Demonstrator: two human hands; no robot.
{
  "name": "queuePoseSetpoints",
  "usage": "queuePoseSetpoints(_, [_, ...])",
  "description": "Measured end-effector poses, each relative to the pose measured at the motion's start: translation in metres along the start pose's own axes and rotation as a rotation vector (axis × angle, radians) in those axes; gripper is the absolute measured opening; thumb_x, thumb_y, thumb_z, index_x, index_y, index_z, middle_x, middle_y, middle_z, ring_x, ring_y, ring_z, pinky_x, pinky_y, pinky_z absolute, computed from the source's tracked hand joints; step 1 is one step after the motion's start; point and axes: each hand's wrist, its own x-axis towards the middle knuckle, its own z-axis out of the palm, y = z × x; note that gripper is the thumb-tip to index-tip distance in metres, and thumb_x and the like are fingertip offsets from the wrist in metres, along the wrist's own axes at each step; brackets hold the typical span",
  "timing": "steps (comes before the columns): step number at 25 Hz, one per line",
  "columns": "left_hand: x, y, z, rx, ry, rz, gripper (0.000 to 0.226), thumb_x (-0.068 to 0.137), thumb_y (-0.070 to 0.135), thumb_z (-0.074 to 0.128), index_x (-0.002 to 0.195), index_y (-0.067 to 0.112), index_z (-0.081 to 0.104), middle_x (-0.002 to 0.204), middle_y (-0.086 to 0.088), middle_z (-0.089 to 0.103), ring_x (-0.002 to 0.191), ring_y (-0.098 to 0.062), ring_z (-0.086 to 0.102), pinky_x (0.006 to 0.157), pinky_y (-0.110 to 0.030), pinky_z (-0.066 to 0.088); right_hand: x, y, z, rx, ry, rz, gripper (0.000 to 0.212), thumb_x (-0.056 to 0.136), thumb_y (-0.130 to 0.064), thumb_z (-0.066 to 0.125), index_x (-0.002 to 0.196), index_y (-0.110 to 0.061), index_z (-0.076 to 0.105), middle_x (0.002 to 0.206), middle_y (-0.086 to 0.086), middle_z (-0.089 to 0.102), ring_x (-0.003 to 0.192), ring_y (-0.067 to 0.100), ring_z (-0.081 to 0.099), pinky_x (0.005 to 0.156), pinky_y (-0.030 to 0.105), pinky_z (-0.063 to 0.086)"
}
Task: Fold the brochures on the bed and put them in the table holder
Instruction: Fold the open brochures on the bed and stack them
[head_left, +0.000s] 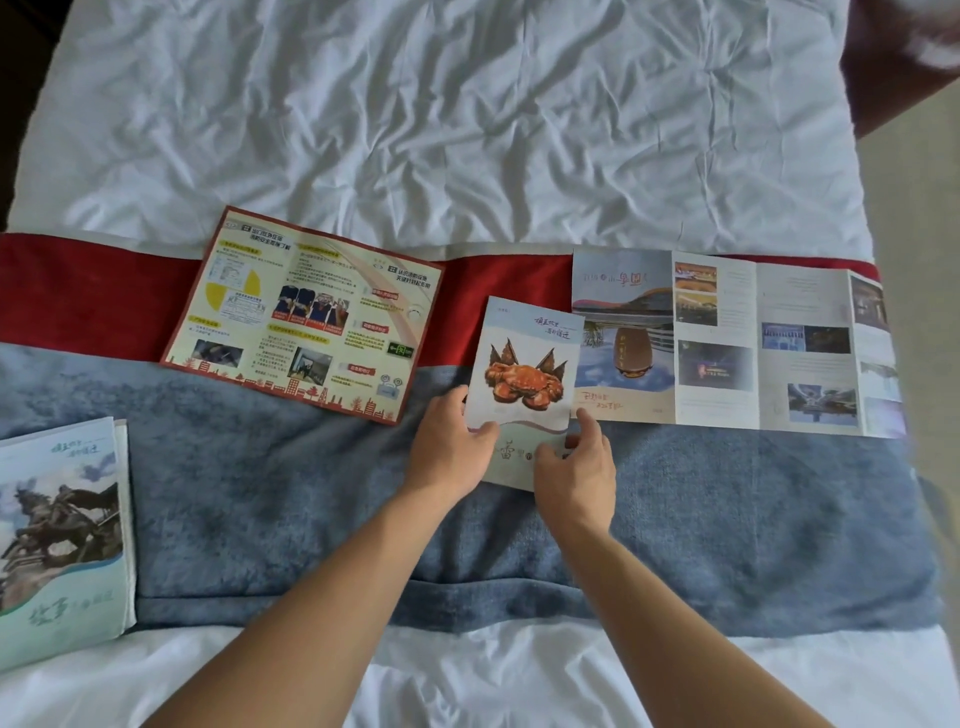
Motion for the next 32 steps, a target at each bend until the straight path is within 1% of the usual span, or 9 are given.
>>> queuePoseSetpoints(4, [-0.004,0.008,-0.012,0.105,0.199,0.045,0.020,0.093,0.022,0.057,0.113,0.024,0.058,0.101,0.004,0.065,0.083,-0.016,0.061,0.058,-0.028,0.044,0.001,-0.006,-0.004,0.095,-0.024,-0.034,0.044,0.091,-0.028,0.052,0.133,-0.038,0.049,0.101,-0.005,0.064,0.094,0.019,0.062,0.081,0.046,0.056])
queuePoseSetpoints(7, [-0.009,0.008,-0.029,0.253,0.324,0.214,0.010,0.092,0.017,0.057,0.101,0.020,0.055,0.092,0.005,0.061,0.077,-0.018,0.057,0.058,-0.028,0.042,-0.006,-0.016,-0.002,0.165,-0.041,-0.101,0.052,0.093,-0.026,0.055,0.143,-0.037,0.046,0.112,-0.008,0.063,0.103,0.015,0.060,0.086,0.043,0.055])
queuePoseSetpoints(10, [-0.017,-0.002,-0.052,0.328,0.392,0.294,0.011,0.088,0.012,0.059,0.098,0.015,0.055,0.087,0.001,0.061,0.075,-0.017,0.052,0.061,-0.027,0.036,-0.019,-0.035,0.005,0.137,-0.079,-0.236,0.062,0.091,-0.023,0.058,0.147,-0.041,0.039,0.117,-0.010,0.055,0.103,0.010,0.055,0.082,0.034,0.052])
queuePoseSetpoints(14, [-0.033,-0.031,-0.097,0.401,0.510,0.363,0.023,0.081,0.004,0.064,0.103,0.009,0.061,0.087,-0.006,0.065,0.080,-0.026,0.055,0.066,-0.037,0.047,-0.050,-0.063,0.028,0.014,-0.162,-0.389,0.065,0.093,-0.016,0.049,0.151,-0.040,0.033,0.116,-0.006,0.049,0.094,0.009,0.051,0.078,0.035,0.056])
queuePoseSetpoints(17, [-0.046,-0.065,-0.135,0.405,0.560,0.289,0.021,0.080,0.006,0.065,0.099,0.011,0.060,0.082,-0.004,0.063,0.077,-0.027,0.054,0.064,-0.039,0.045,-0.079,-0.082,0.058,-0.033,-0.221,-0.457,0.064,0.096,-0.015,0.047,0.153,-0.038,0.031,0.118,-0.004,0.045,0.094,0.014,0.054,0.079,0.039,0.057])
queuePoseSetpoints(22, [-0.068,-0.136,-0.200,0.400,0.614,0.159,0.018,0.080,0.010,0.065,0.097,0.013,0.060,0.085,-0.006,0.065,0.082,-0.030,0.057,0.068,-0.040,0.044,-0.143,-0.108,0.130,-0.054,-0.219,-0.586,0.065,0.091,-0.009,0.052,0.151,-0.028,0.037,0.138,0.005,0.044,0.113,0.022,0.052,0.089,0.032,0.045])
queuePoseSetpoints(25, [-0.084,-0.190,-0.241,0.419,0.661,0.139,0.018,0.081,0.010,0.064,0.098,0.013,0.059,0.085,-0.005,0.065,0.082,-0.028,0.055,0.069,-0.037,0.043,-0.191,-0.113,0.177,-0.035,-0.266,-0.571,0.070,0.092,-0.014,0.052,0.152,-0.039,0.026,0.130,0.001,0.044,0.101,0.016,0.052,0.082,0.036,0.049])
queuePoseSetpoints(27, [-0.093,-0.222,-0.263,0.407,0.679,0.110,0.018,0.081,0.010,0.064,0.098,0.013,0.060,0.085,-0.006,0.066,0.080,-0.028,0.057,0.068,-0.038,0.044,-0.221,-0.120,0.203,-0.035,-0.309,-0.585,0.074,0.091,-0.012,0.052,0.152,-0.039,0.021,0.129,0.000,0.043,0.099,0.016,0.051,0.081,0.040,0.051])
queuePoseSetpoints(32, [-0.112,-0.282,-0.304,0.342,0.714,0.071,0.015,0.082,0.008,0.064,0.096,0.010,0.059,0.084,-0.006,0.066,0.078,-0.027,0.057,0.064,-0.035,0.042,-0.263,-0.131,0.258,-0.118,-0.367,-0.606,0.072,0.092,-0.013,0.049,0.150,-0.043,0.019,0.127,-0.003,0.041,0.086,0.013,0.049,0.068,0.037,0.051])
